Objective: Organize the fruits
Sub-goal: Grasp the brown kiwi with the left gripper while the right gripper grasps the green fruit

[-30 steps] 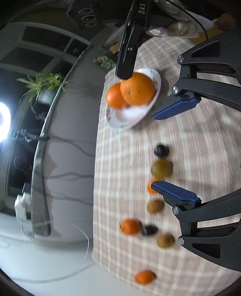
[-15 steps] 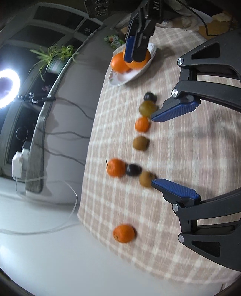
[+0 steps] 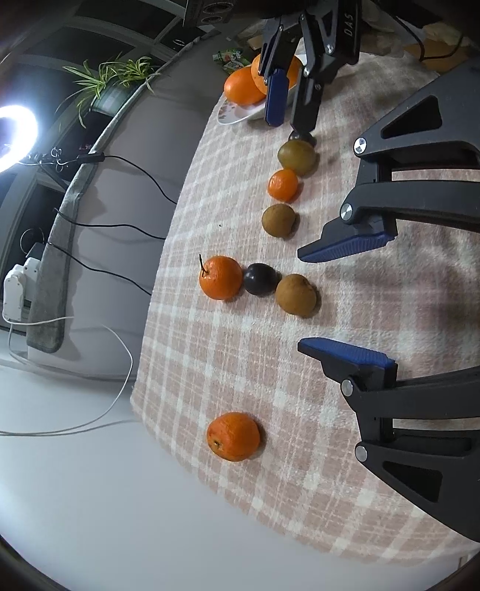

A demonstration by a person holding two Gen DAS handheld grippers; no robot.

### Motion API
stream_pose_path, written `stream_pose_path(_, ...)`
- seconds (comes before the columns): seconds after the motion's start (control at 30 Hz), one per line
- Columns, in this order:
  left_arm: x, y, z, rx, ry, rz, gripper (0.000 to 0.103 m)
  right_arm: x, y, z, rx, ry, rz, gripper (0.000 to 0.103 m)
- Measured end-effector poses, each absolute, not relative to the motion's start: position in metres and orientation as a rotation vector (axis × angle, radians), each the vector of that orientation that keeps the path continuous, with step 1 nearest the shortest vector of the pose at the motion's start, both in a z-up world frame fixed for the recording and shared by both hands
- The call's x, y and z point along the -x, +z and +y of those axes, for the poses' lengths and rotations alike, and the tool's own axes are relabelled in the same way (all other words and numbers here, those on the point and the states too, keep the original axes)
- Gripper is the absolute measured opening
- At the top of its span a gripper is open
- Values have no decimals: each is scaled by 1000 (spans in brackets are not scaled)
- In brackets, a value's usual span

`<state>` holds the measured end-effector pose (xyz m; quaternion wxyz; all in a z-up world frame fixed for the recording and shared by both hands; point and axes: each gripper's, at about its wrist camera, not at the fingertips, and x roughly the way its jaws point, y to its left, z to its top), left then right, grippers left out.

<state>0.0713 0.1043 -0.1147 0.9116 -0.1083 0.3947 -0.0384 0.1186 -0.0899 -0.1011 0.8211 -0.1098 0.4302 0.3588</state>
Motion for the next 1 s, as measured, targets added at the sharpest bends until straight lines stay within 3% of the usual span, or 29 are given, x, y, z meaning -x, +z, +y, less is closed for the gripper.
stream_pose_path(0.5, -89, -124, 101, 205, -96, 858, 35, -130, -119, -70, 309, 759, 950, 43)
stream_pose_path(0.7, -92, -128, 96, 172, -96, 865, 25, -131, -119, -66, 345, 769, 949, 38)
stream_pose_path(0.77, -92, -128, 96, 169, -95, 863, 25, -131, -118, -65, 342, 782, 955, 32)
stream_pose_path(1.0, -90, -125, 97, 170, -100, 854, 25, -129, -116, -66, 325, 788, 952, 30)
